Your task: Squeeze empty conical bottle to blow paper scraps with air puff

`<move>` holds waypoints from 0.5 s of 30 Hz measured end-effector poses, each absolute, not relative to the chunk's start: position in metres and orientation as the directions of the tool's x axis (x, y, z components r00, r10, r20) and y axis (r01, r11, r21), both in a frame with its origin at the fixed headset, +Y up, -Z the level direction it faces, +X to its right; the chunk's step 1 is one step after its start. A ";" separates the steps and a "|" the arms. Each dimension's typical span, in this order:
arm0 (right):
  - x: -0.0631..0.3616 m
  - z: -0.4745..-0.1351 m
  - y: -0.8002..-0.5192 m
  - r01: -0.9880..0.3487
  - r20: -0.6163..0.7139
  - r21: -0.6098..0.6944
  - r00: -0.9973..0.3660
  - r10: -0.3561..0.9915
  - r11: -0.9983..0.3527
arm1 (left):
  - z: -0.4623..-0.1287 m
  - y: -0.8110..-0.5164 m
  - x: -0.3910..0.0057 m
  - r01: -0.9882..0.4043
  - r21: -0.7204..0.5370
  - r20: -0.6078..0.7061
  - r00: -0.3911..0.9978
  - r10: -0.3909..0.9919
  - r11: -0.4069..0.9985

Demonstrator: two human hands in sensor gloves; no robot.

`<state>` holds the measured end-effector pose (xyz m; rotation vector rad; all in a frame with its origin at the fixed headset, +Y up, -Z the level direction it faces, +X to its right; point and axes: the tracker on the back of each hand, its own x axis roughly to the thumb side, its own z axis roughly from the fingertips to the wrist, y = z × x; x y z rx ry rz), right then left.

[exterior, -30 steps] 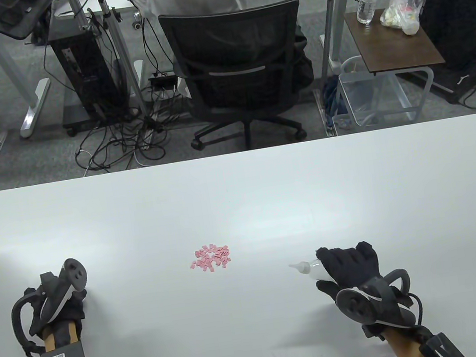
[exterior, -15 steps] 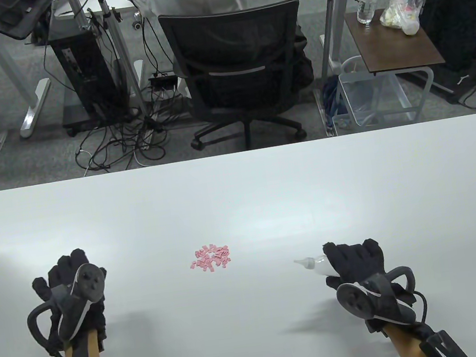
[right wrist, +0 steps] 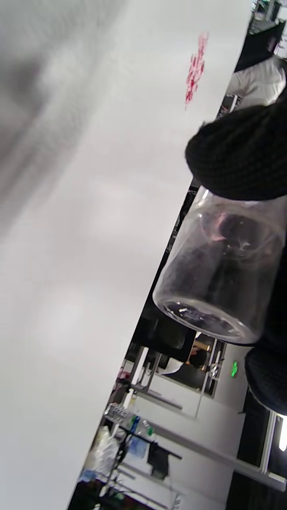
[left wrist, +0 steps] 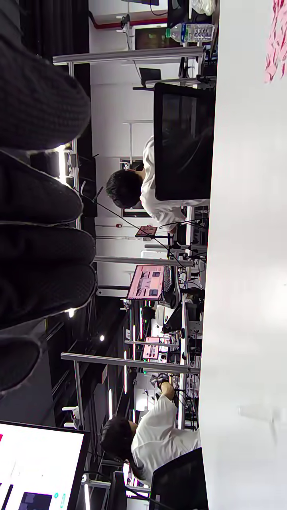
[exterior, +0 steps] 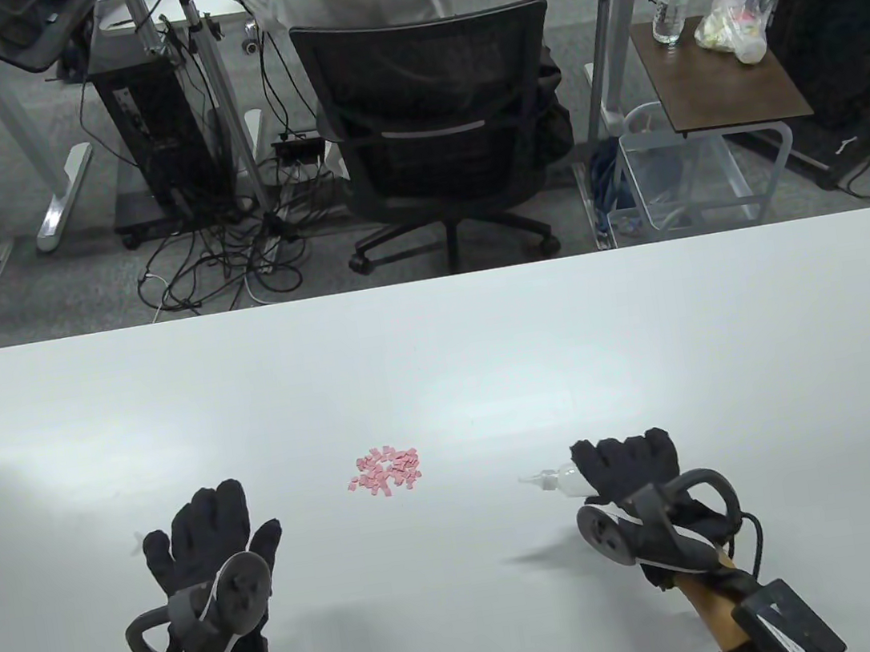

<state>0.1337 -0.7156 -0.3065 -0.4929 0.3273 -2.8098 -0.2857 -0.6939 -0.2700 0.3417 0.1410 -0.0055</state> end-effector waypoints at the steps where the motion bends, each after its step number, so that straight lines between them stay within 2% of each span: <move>1: 0.125 -0.314 -0.717 0.252 0.306 -0.274 -0.892 -0.333 -0.928 | -0.270 -0.693 -0.288 0.034 0.334 -0.139 0.990 0.014 0.942; 7: 0.089 -0.359 -0.725 0.366 0.335 -0.260 -0.834 -0.439 -0.894 | -0.270 -0.694 -0.294 0.002 0.330 -0.128 0.991 0.043 0.944; 12: 0.079 -0.374 -0.735 0.489 0.380 -0.296 -0.728 -0.570 -0.821 | -0.273 -0.691 -0.286 0.029 0.334 -0.094 0.996 0.003 0.942; 15: 0.083 -0.378 -0.734 0.432 0.377 -0.351 -0.747 -0.548 -0.831 | -0.272 -0.690 -0.285 0.034 0.354 -0.080 0.997 -0.006 0.935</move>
